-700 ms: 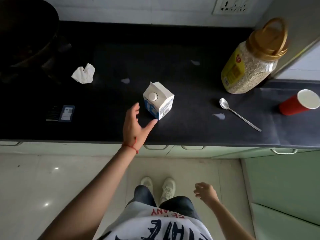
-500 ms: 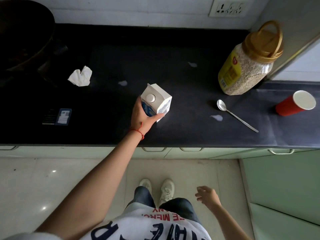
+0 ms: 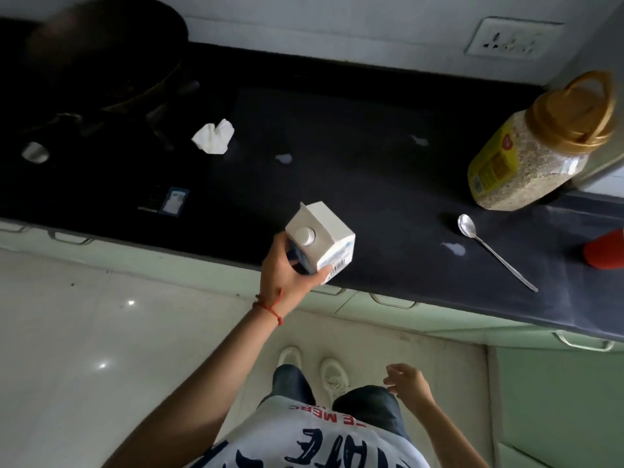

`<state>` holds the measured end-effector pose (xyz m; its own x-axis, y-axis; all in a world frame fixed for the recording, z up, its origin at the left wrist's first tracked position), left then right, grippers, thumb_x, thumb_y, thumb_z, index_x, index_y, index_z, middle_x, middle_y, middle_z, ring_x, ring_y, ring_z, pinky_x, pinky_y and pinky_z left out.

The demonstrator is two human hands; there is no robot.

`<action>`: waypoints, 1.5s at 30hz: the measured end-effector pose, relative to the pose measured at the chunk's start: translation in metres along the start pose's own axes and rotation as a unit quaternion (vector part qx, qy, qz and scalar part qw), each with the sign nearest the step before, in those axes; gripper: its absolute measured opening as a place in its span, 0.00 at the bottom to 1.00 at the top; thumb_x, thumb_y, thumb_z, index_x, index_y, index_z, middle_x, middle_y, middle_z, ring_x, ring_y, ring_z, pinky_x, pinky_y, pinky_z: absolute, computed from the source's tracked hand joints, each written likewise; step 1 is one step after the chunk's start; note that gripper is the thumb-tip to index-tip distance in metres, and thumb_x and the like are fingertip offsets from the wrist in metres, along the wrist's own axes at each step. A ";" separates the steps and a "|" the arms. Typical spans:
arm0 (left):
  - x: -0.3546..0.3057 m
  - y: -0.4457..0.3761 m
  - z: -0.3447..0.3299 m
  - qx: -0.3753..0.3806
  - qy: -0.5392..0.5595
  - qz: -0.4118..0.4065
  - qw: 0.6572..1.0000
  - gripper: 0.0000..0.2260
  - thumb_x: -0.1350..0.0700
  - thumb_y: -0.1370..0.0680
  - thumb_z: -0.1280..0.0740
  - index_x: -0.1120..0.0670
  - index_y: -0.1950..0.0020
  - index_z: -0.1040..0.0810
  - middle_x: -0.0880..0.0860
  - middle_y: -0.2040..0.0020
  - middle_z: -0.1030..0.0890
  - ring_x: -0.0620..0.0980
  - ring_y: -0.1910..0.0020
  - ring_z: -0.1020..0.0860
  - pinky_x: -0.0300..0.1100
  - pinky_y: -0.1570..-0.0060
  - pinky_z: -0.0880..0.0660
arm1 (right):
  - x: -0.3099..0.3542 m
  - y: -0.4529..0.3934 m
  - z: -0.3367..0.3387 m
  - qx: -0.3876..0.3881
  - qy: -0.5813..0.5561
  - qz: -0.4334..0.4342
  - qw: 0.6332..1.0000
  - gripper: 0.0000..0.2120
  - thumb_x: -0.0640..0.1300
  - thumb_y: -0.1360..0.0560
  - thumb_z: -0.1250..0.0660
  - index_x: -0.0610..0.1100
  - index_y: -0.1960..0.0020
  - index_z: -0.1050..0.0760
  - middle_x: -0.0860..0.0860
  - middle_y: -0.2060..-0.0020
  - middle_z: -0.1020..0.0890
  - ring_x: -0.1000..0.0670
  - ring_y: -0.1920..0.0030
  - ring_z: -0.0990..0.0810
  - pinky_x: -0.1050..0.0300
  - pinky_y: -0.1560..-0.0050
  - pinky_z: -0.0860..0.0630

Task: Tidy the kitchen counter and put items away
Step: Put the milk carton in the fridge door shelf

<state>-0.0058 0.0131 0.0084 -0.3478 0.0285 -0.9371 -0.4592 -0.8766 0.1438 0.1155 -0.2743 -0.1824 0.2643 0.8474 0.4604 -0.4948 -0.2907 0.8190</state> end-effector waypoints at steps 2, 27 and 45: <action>0.011 0.033 0.013 -0.012 -0.022 0.011 1.000 0.30 0.44 0.45 0.27 0.46 0.46 0.33 0.39 0.50 0.24 0.36 0.52 0.23 0.26 0.56 0.24 | 0.007 -0.005 0.000 0.023 0.030 0.014 0.999 0.05 0.35 0.24 0.39 0.41 0.55 0.25 0.47 0.69 0.21 0.48 0.67 0.23 0.57 0.61 0.26; 0.232 0.499 0.127 -0.574 0.102 0.456 0.672 0.24 0.56 0.34 0.24 0.59 0.45 0.31 0.55 0.48 0.23 0.54 0.50 0.26 0.48 0.51 0.27 | 0.099 0.070 -0.222 0.274 0.453 0.174 0.831 0.07 0.38 0.23 0.40 0.36 0.48 0.26 0.45 0.63 0.21 0.47 0.65 0.23 0.61 0.69 0.28; 0.295 0.571 0.350 -0.666 0.143 0.402 0.612 0.25 0.57 0.33 0.24 0.58 0.42 0.32 0.50 0.47 0.25 0.48 0.47 0.27 0.42 0.50 0.28 | 0.091 0.185 -0.510 0.298 0.580 0.269 0.709 0.06 0.41 0.23 0.39 0.38 0.52 0.26 0.45 0.65 0.21 0.45 0.65 0.24 0.57 0.64 0.31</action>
<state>-0.6568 -0.3105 -0.0748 0.2208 -0.5869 -0.7790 0.9066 -0.1709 0.3857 -0.3739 -0.0242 -0.1638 -0.8594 0.2382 0.4524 0.2623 -0.5542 0.7900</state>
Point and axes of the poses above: each hand's wrist, its own y-axis away from the middle knuckle, its own z-axis out of the back of the hand, x = y × z, the point moved 6 cm from there along -y, towards the middle knuckle
